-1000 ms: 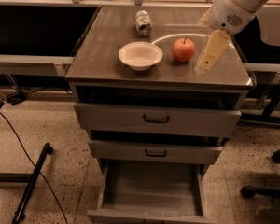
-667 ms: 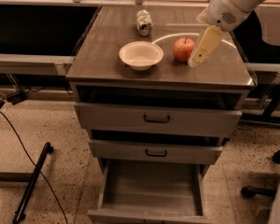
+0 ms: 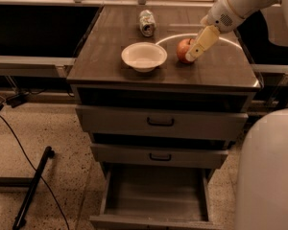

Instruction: Place apple into bottom drawer

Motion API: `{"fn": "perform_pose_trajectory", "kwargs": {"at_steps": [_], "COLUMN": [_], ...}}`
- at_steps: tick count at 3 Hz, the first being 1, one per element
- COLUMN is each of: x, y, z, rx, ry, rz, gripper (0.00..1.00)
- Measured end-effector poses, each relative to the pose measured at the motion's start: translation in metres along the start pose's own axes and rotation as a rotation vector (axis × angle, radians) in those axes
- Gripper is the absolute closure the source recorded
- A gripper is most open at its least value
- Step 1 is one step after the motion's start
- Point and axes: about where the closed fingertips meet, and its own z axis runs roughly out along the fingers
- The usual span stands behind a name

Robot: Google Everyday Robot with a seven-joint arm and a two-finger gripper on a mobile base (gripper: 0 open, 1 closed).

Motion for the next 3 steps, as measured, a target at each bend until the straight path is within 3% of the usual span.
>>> {"fn": "perform_pose_trajectory", "kwargs": {"at_steps": [1,3], "x": [0.014,0.023], "y": [-0.018,-0.038], "z": [0.016,0.045], "rx": [0.002,0.016], "ry": [-0.011,-0.051], "rz": [0.056,0.101], "gripper": [0.00,0.43]}}
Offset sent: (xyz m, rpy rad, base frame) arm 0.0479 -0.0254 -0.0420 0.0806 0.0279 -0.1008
